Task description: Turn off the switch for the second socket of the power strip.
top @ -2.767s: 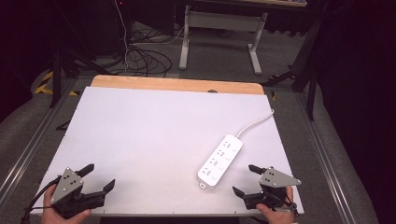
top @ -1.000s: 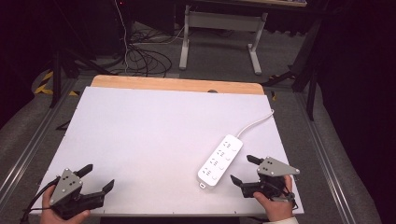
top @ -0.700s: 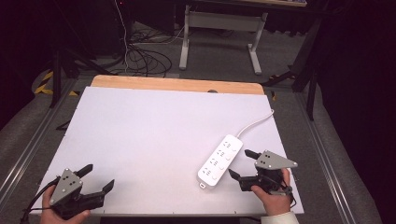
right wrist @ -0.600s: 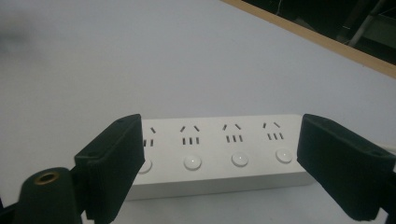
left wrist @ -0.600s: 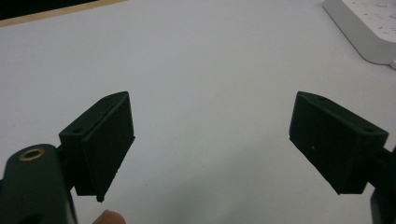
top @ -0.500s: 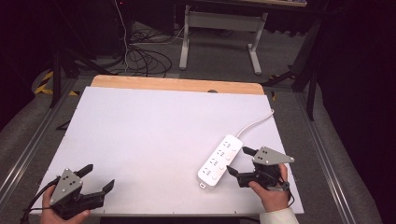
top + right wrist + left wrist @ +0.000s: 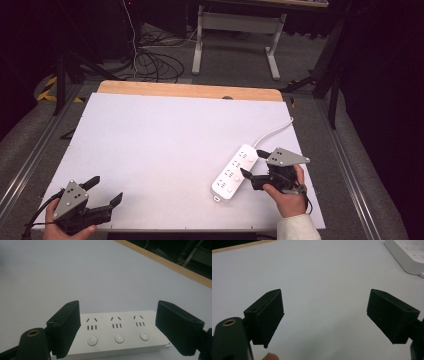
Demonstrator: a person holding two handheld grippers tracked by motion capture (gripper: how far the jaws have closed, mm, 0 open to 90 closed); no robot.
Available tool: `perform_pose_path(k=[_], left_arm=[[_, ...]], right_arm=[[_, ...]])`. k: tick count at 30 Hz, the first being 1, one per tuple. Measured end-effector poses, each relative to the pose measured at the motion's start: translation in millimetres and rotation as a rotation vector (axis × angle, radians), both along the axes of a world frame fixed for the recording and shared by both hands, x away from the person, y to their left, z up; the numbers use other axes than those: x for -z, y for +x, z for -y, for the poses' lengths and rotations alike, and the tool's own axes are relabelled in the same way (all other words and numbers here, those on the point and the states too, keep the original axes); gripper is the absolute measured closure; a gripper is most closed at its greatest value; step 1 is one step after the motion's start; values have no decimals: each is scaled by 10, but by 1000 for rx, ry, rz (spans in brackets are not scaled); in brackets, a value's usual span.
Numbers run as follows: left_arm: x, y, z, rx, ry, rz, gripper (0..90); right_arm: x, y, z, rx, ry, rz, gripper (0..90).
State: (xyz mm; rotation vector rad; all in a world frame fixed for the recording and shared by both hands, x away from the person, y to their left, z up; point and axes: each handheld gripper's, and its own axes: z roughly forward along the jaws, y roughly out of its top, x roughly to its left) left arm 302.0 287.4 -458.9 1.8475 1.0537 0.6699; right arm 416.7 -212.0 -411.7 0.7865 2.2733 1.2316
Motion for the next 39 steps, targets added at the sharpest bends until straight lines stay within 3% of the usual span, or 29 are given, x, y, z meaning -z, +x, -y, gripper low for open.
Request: perform_pose_path(k=[10, 11, 16, 18, 23, 34, 39], left_arm=[[-1, -1, -4, 2, 2, 4, 151], [-1, -2, -2, 1, 3, 3, 151], [0, -5, 3, -1, -2, 4, 151], [0, -5, 3, -3, 3, 3, 151], [0, -4, 1, -3, 3, 3, 152], [4, 0, 2, -10, 9, 3, 152], [6, 1, 3, -12, 7, 2, 152]], right_arm=[[20, 70, -10, 9, 5, -13, 237], [10, 68, -4, -11, 25, -11, 356], [6, 77, -16, -7, 5, -22, 487], [1, 107, -11, 32, -9, -30, 699], [0, 181, -13, 48, -53, -72, 900], [96, 312, -100, 54, -173, -150, 900], [137, 354, -125, 61, -194, -182, 900]])
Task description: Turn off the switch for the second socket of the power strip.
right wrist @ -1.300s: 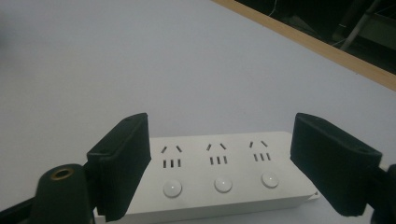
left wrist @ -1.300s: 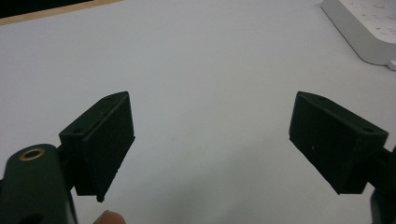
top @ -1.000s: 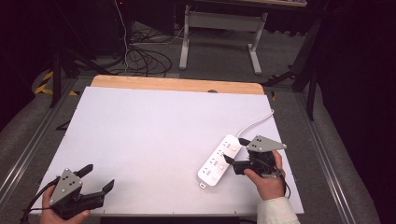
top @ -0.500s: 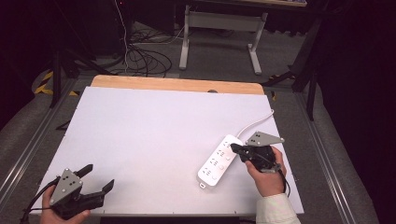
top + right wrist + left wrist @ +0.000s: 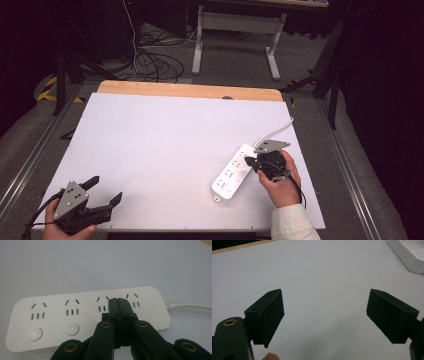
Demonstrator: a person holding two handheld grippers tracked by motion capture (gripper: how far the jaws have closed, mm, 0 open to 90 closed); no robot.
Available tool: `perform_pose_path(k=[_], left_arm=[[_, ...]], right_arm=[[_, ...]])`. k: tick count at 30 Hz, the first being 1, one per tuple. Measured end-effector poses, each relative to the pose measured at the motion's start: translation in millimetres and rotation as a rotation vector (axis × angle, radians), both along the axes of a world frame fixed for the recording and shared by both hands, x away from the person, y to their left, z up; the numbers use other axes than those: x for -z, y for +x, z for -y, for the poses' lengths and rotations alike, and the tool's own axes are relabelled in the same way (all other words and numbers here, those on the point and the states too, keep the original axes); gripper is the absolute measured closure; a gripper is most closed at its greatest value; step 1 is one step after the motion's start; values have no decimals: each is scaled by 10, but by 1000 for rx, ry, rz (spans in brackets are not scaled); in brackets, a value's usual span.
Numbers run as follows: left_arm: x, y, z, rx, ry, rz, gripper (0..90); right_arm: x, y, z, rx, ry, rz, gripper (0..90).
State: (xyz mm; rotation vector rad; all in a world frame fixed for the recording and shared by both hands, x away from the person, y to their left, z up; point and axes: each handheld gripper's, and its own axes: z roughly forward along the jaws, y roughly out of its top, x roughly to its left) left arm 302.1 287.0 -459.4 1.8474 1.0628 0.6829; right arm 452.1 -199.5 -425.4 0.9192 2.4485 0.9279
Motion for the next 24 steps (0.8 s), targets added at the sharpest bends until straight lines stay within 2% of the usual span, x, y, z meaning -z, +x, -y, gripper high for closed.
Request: perform_pose_path(k=[10, 24], left_arm=[[1, 2, -3, 1, 6, -3, 152], [8, 9, -1, -1, 3, -10, 153]], right_arm=[[80, 40, -53, -12, -28, -64, 900], [153, 69, -103, -15, -64, -109, 900]])
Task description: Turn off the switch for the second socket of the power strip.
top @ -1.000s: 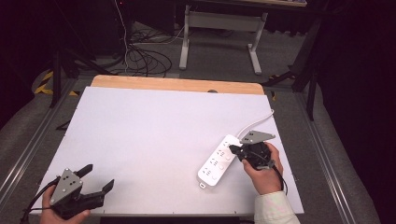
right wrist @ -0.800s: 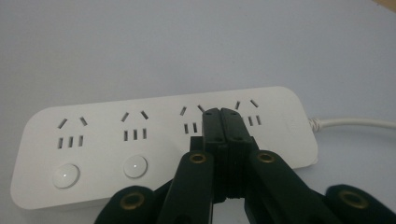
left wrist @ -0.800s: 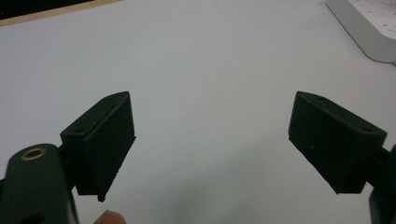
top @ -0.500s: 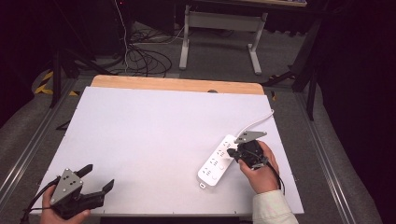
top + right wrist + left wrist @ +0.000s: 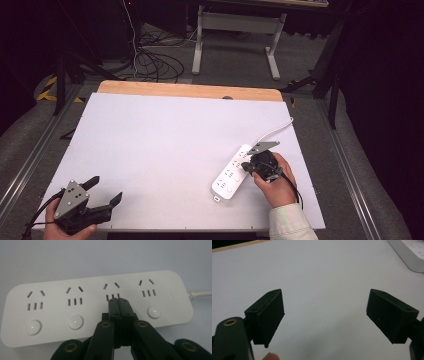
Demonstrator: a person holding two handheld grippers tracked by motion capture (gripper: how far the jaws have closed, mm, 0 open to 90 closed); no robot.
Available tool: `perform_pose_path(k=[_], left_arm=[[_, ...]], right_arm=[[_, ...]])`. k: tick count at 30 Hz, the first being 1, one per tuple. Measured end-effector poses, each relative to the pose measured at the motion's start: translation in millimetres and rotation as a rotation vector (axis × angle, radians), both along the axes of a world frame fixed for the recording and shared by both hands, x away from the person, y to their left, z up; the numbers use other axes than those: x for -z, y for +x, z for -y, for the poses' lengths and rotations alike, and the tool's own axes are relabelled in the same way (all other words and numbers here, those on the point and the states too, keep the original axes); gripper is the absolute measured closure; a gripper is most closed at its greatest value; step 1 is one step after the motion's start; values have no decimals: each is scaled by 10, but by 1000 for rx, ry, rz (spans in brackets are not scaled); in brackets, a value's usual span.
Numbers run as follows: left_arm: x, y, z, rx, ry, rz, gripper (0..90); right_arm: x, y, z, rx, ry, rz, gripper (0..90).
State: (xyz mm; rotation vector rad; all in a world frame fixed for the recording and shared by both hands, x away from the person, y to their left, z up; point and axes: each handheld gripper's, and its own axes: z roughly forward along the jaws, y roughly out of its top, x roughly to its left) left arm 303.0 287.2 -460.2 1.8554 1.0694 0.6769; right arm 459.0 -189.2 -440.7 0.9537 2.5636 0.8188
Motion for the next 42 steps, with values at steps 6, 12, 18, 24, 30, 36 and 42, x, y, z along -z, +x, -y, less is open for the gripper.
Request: perform_pose_path(k=[6, 12, 18, 24, 30, 36, 42], left_arm=[[-2, 0, -2, -2, 7, 2, 155], [-2, -2, -1, -3, 6, 3, 155], [-2, -3, -1, -3, 6, 3, 155], [-2, -4, -1, -3, 7, 3, 155], [-2, -9, 1, -2, 5, 2, 155], [-4, -10, 0, -2, 11, 7, 155], [-4, -12, 2, -3, 12, 8, 155]], right_arm=[[12, -4, -23, -1, -6, 0, 900], [19, -9, -36, 2, -16, 9, 900], [30, -16, -47, 2, -29, 19, 900], [45, -30, -70, -1, -49, 35, 900], [49, -35, -65, 6, -42, 32, 900], [59, -45, -61, 20, -31, 35, 900], [65, -48, -56, 20, -23, 36, 900]])
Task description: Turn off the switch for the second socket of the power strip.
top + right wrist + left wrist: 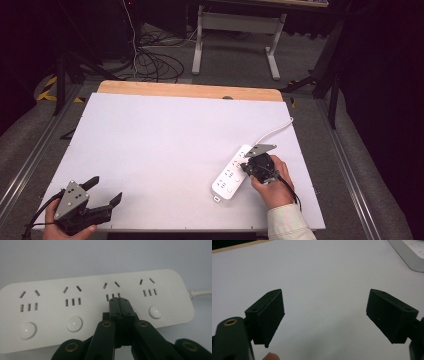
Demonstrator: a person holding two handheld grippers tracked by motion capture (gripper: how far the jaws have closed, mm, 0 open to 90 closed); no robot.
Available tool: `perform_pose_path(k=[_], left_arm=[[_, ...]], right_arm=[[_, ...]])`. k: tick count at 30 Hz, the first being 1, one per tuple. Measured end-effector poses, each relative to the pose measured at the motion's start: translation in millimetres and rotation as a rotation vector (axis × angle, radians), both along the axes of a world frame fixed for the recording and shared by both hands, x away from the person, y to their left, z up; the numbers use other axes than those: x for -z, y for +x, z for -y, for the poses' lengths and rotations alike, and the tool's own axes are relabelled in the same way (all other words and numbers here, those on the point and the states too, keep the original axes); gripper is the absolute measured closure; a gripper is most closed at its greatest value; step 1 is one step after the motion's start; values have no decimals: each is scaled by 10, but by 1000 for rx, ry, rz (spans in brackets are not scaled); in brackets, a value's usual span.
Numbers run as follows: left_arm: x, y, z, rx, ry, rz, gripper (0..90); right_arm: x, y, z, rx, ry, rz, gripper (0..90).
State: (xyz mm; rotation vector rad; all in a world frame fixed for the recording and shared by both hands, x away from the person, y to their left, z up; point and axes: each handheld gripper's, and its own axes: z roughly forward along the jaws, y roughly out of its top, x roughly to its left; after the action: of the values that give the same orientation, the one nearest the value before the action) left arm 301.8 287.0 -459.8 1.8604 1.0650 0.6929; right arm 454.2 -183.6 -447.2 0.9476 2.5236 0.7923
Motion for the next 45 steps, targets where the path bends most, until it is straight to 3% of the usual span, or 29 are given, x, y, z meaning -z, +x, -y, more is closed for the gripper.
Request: perform_pose_path(k=[24, 25, 26, 28, 29, 33, 45], left_arm=[[0, 0, 1, -1, 4, -3, 155], [0, 2, 1, -1, 4, -3, 155], [1, 1, 3, -2, 1, -6, 156], [5, 8, 4, -5, 6, -6, 155], [8, 10, 8, -8, 1, -8, 155], [8, 9, 10, -10, 5, -7, 155], [5, 10, 6, -11, 8, -5, 155]], right_arm=[[27, -3, 42, 11, 43, -4, 900], [12, -23, 48, 14, 63, 20, 900], [4, -61, 38, 5, 34, 55, 900], [-9, -78, 40, -1, 42, 73, 900], [-76, -99, 57, -16, 95, 94, 900], [-156, -131, 96, -14, 129, 118, 900], [-261, -201, 73, -28, 132, 159, 900]])
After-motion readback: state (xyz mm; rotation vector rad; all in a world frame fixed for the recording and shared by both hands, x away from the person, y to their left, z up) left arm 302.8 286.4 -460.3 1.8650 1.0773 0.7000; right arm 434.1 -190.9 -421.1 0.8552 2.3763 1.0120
